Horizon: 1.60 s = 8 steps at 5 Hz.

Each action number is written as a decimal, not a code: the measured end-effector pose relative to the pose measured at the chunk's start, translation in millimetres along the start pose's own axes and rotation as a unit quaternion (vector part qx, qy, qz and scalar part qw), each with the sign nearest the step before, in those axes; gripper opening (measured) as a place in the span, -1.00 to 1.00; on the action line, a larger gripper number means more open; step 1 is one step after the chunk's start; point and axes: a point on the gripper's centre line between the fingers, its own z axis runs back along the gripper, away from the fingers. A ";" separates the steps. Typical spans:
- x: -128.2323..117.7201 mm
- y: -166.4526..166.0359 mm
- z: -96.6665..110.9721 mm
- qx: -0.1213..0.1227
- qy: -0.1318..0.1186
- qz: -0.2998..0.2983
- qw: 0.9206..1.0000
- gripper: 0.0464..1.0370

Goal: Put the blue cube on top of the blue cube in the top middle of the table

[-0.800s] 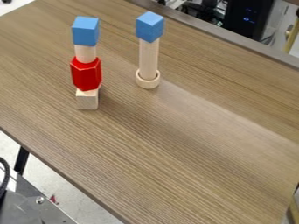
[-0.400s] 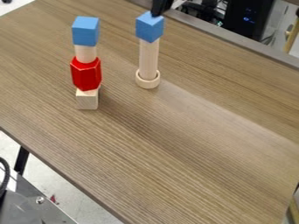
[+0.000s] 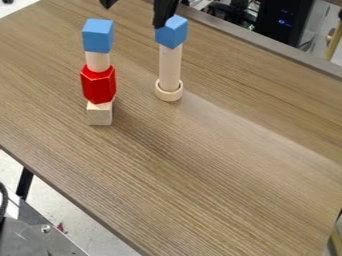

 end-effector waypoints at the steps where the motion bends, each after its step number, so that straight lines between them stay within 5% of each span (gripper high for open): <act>1: -1.4 7.3 -2.4 0.013 -0.006 0.044 0.999 0.92; 2: -1.0 16.5 -4.4 0.025 -0.003 0.068 0.997 0.92; 4: 0.3 38.7 -16.1 -0.010 0.024 0.042 0.999 0.92; 6: 6.6 52.2 -30.8 -0.031 0.022 0.046 0.998 0.92; 8: 11.8 50.5 -50.5 -0.027 0.042 0.051 0.997 0.92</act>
